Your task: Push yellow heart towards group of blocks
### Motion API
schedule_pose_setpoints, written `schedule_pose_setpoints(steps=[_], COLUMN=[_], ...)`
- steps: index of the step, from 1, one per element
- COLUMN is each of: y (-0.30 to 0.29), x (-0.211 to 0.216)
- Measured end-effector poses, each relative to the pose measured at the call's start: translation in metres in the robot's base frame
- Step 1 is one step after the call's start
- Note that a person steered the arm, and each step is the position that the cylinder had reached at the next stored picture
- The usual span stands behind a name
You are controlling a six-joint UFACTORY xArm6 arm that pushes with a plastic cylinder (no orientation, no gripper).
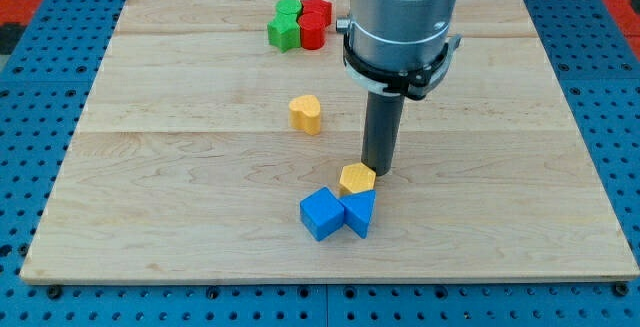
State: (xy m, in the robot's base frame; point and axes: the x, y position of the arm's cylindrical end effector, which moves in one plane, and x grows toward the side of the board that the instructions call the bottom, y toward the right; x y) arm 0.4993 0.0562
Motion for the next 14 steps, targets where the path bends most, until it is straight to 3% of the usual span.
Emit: schedule_pose_setpoints(steps=[1,2,3,4,6,7,8,9,10,12,13,14], y=[0.047,0.042,-0.012,-0.082,-0.126,-0.128,-0.113,-0.066,-0.061,-0.023,0.021,0.046], x=[-0.038,-0.114,-0.15,-0.155,-0.092,-0.087,-0.105,-0.074,-0.033,-0.063,-0.046,-0.001])
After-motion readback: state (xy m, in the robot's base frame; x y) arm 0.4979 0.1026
